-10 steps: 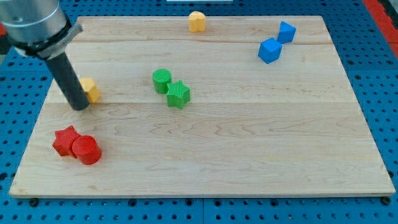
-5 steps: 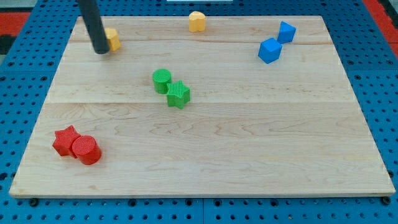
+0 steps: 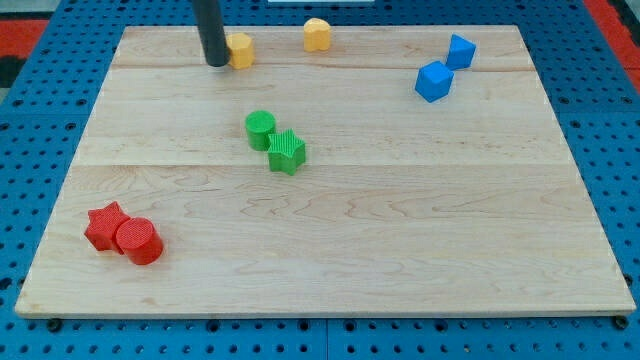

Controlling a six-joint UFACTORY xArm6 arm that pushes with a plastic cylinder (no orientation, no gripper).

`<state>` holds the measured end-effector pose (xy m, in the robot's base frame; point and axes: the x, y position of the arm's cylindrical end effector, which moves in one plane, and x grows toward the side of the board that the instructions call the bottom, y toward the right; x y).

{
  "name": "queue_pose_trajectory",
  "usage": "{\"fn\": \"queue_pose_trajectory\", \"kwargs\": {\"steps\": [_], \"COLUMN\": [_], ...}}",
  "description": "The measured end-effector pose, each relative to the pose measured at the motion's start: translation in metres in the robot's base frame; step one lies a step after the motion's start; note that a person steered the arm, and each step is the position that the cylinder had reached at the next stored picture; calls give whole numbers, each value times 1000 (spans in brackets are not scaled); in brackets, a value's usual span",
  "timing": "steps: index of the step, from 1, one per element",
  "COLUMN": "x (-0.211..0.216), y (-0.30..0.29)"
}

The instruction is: Push the yellow hexagon into the yellow heart

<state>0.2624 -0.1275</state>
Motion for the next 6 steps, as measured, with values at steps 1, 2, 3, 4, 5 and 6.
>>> {"fn": "queue_pose_trajectory", "kwargs": {"steps": [1,2,3,4,5,6], "x": [-1,-1,-23,-34,-41,-41], "y": [22,-8,-18,17,80,79]}}
